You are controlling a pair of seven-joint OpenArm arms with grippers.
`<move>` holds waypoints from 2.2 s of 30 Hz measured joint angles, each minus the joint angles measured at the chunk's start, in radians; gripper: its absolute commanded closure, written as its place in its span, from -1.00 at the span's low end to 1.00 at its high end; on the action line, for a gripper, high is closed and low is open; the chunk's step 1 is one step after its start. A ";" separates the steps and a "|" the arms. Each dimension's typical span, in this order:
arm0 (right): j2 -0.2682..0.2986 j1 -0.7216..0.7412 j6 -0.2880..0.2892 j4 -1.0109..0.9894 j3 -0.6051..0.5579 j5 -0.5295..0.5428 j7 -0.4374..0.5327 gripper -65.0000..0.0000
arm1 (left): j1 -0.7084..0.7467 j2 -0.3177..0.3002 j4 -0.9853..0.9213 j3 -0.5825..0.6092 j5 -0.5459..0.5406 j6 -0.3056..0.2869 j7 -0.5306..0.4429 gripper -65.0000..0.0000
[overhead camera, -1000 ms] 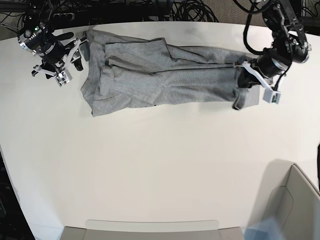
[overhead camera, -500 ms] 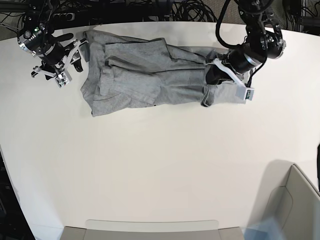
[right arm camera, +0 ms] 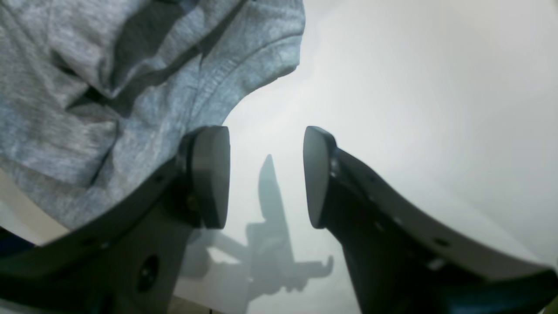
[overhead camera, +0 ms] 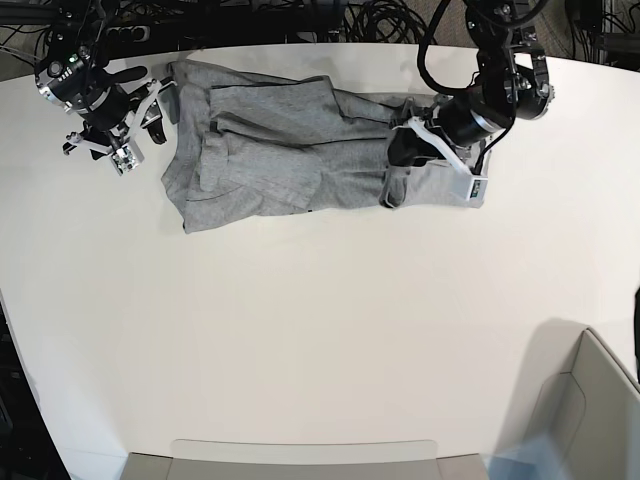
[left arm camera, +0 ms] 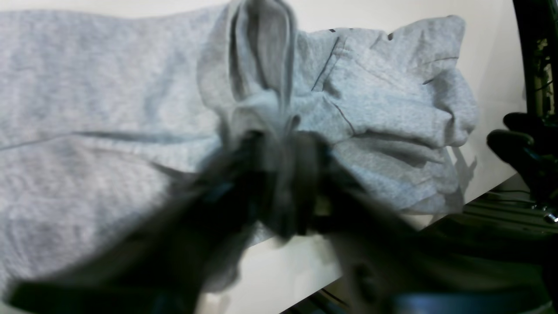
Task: Fold the T-shirt properly
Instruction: 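Grasp the strip end near the left gripper and fold it inward, then grasp the strip end near the right gripper and fold it inward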
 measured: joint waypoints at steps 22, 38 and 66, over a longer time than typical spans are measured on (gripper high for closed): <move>0.003 -0.003 0.003 -0.397 0.181 0.541 -0.009 0.16 | 0.006 -0.026 0.009 -0.008 -0.124 -0.001 0.000 0.52; 0.021 0.115 0.002 -0.555 -0.037 0.657 0.033 0.16 | 0.006 -0.032 -0.009 -0.003 -0.124 -0.002 0.000 0.52; -0.220 0.288 0.003 -0.481 -0.119 0.064 0.055 1.00 | 0.008 -0.035 -0.009 -0.002 -0.124 -0.001 0.000 0.52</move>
